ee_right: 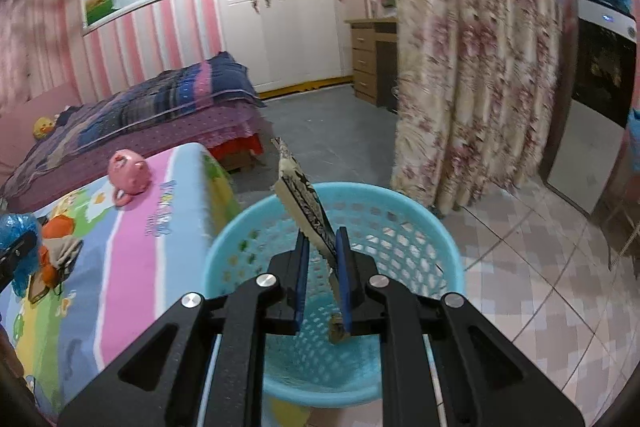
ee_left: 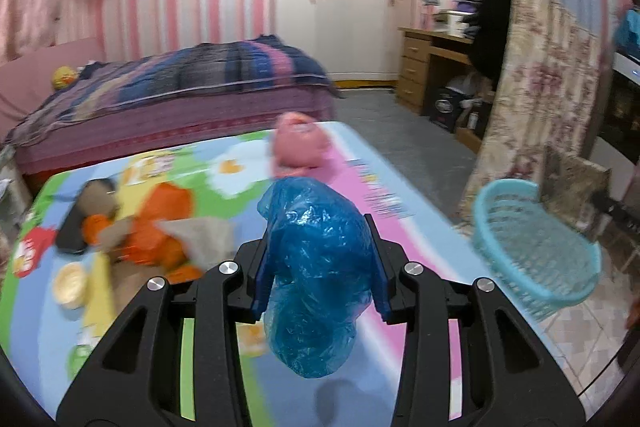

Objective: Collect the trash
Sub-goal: 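Carry the bag and package over the blue basket and open both tools to drop them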

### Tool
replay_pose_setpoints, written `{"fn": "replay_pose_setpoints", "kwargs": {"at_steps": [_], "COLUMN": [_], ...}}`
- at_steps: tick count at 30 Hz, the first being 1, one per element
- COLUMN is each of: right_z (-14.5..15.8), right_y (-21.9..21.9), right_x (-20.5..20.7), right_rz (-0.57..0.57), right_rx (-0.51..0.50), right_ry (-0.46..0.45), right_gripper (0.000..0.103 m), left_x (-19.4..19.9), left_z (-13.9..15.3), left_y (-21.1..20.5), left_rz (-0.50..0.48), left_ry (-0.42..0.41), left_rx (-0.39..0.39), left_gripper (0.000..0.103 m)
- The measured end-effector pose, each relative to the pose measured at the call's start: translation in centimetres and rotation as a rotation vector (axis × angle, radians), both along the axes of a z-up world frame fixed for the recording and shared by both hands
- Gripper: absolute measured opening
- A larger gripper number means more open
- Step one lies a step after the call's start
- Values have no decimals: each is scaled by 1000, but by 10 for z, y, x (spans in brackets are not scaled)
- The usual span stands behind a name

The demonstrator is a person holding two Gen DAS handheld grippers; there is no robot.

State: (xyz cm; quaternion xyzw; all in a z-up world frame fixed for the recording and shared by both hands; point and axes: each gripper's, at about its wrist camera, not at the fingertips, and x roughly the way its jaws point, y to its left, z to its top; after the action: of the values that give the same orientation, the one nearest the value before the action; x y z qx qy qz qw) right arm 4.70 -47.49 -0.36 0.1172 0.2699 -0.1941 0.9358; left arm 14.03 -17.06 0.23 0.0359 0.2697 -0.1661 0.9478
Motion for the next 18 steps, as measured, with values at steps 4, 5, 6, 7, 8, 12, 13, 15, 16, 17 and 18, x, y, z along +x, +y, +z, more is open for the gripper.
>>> {"fn": "replay_pose_setpoints", "kwargs": {"at_steps": [4, 5, 6, 7, 8, 12, 13, 15, 16, 17, 18], "right_z": [-8, -10, -13, -16, -18, -28, -31, -35, -36, -36, -36], "right_y": [-18, -22, -29, -35, -36, -52, -55, -59, -60, -63, -63], "right_x": [-4, -6, -8, -10, -12, -16, -17, -18, -18, -19, -19], "right_rz": [-38, -47, -58, -65, -71, -95, -102, -109, -110, -109, -109], "right_rx": [-4, 0, 9, 15, 16, 35, 36, 49, 58, 70, 71], "right_ry": [13, 15, 16, 15, 16, 18, 23, 19, 14, 3, 0], "right_gripper": [14, 14, 14, 14, 14, 14, 14, 14, 14, 14, 14], "left_x": [-1, -2, -4, -4, -3, 2, 3, 5, 7, 9, 11], "left_z": [-3, -4, -6, -8, -10, -24, -26, -32, -35, -37, -39], "left_y": [-52, -62, -78, -87, -95, -141, -148, -166, -175, -183, -187], "left_rz": [-85, -101, -128, -144, -158, -225, -236, -261, -274, -285, -291], "left_ry": [7, 5, 0, -1, 0, 44, 49, 63, 71, 79, 86], "left_rx": [4, 8, 17, 22, 24, 30, 32, 37, 37, 36, 33], "left_gripper": [38, 38, 38, 38, 38, 38, 38, 38, 38, 38, 38]}}
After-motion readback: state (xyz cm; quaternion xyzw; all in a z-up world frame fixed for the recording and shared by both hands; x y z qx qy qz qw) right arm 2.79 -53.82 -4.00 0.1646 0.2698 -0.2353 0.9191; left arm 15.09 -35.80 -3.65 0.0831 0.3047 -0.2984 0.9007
